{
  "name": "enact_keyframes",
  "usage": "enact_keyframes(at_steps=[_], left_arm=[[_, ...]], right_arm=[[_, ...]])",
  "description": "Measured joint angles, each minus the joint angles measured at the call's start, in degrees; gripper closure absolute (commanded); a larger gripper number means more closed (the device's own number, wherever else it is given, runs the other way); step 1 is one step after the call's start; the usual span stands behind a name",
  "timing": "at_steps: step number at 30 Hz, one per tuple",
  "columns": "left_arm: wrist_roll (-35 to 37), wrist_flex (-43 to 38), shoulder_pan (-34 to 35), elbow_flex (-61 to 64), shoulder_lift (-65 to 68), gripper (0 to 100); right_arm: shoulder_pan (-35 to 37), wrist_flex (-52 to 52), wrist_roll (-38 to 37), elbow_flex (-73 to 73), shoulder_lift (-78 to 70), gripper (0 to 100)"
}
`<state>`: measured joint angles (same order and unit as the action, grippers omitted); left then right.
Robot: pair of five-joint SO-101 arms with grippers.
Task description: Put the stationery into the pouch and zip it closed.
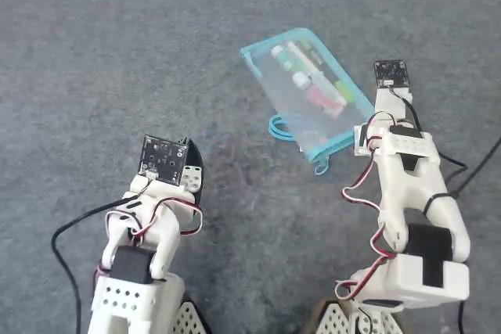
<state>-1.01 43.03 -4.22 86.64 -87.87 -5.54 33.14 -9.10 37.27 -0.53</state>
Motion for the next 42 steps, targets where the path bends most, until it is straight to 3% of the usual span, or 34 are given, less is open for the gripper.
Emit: enact_keyframes(at_steps=[18, 23, 31, 36, 42], left_arm=[[0.0, -0.62, 0.0, 0.0, 0.0, 98], [0.0, -7.38, 0.0, 3.52, 0.0, 98], [0.0, -25.05, 0.0, 10.99, 0.0, 98], [0.0, -26.37, 0.09, 10.99, 0.0, 98], [0.0, -26.37, 0.09, 10.99, 0.0, 98]], right_arm=[[0.18, 0.35, 0.0, 0.0, 0.0, 99.1], [0.44, 0.35, 0.0, 0.26, 1.93, 99.1], [2.64, 0.35, 0.0, 11.43, 19.96, 99.0], [5.98, -0.53, 0.0, 18.46, 30.68, 99.0], [6.33, -11.69, 0.0, 27.69, 36.04, 99.0]])
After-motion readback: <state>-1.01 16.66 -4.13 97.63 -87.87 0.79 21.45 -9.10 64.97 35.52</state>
